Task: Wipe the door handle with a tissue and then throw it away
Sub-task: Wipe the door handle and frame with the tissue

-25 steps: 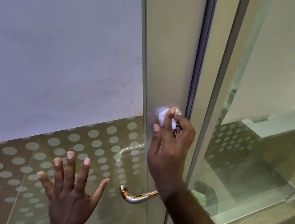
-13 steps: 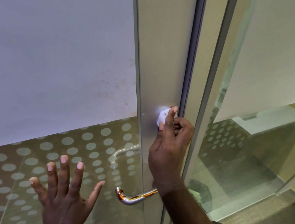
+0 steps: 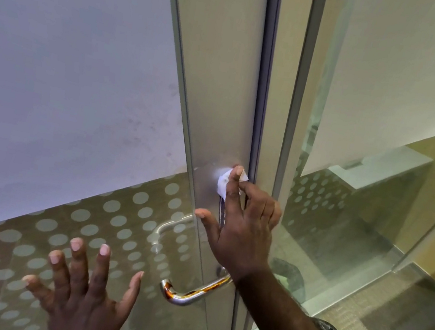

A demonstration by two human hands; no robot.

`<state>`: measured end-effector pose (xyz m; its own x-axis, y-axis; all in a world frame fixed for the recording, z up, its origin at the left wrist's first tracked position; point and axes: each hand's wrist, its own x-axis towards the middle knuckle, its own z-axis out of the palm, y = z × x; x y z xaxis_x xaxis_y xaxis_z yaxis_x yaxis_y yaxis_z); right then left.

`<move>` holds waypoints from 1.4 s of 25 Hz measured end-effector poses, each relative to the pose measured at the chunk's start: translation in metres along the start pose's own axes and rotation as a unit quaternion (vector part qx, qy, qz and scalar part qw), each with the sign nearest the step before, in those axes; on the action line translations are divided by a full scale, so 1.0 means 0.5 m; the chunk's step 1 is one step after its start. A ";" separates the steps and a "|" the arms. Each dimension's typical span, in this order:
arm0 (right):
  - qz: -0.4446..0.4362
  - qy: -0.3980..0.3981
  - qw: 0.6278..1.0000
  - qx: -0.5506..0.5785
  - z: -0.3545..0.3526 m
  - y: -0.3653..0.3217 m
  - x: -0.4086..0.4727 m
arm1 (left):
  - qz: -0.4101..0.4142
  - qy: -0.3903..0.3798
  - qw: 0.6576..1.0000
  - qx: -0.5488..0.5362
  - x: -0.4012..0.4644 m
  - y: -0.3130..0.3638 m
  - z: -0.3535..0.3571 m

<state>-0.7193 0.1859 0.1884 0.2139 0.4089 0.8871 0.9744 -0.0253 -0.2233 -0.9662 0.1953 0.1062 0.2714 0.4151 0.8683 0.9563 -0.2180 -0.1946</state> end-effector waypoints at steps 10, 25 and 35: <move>-0.060 0.146 0.987 -0.010 0.035 0.040 0.016 | 0.001 -0.008 1.000 0.003 -0.001 -0.004 0.006; -0.108 0.152 0.981 0.052 0.013 0.055 0.005 | 0.002 -0.006 1.000 -0.004 0.011 0.004 -0.006; -0.190 0.155 0.965 0.093 -0.008 0.006 0.053 | -0.003 -0.013 1.000 -0.006 0.010 0.005 -0.014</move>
<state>-0.7106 0.1928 0.2129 -0.1170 0.0637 0.9911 0.9635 0.2494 0.0978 -0.9630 0.1907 0.1133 0.2682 0.4389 0.8575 0.9567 -0.2261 -0.1835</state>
